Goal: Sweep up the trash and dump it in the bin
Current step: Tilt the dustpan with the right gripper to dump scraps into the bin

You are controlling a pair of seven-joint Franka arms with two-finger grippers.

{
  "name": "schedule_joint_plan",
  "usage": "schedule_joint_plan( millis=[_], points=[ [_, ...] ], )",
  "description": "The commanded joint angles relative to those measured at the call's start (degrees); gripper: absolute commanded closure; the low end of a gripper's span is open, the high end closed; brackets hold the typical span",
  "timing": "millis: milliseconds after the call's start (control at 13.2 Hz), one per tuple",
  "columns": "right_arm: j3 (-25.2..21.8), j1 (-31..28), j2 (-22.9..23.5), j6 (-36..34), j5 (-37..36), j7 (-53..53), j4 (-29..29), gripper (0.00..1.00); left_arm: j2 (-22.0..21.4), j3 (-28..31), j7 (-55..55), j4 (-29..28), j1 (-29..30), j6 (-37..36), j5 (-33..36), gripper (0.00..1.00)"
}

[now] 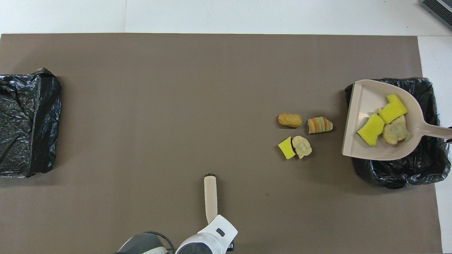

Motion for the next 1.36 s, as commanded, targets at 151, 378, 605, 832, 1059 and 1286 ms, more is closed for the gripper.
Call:
schedule_joint_plan(
  millis=[151,378,605,832,1059,1286],
  points=[
    [0.3,-8.0,-0.2,7.8,-7.4,-12.2,1.4,1.0,-1.7,1.4,0.8,0.3,-0.2,0.0,-1.0,0.0],
    [0.3,-10.4,0.1,15.8,-10.1,-17.8,0.9,1.0,-2.2,1.6,5.3,4.6,6.9,-6.4,-0.1,0.0],
    [1.1,-9.1,0.1,21.0,-20.8,-17.0,-0.8,1.0,-2.7,1.4,16.7,8.6,19.6,-7.2,2.3,0.0],
    [1.1,-7.3,0.3,22.7,-26.9,-15.3,-1.1,1.0,-1.3,1.4,31.8,14.2,31.4,-8.4,5.9,0.0],
    [1.1,-5.6,0.4,23.1,-32.7,-14.3,-1.2,1.0,5.4,1.5,44.8,26.3,41.9,-16.4,6.6,0.0],
    [1.1,-5.8,0.0,23.7,-33.4,-13.0,-2.0,1.0,8.8,1.5,49.1,34.7,48.0,-19.2,11.2,0.0]
  ],
)
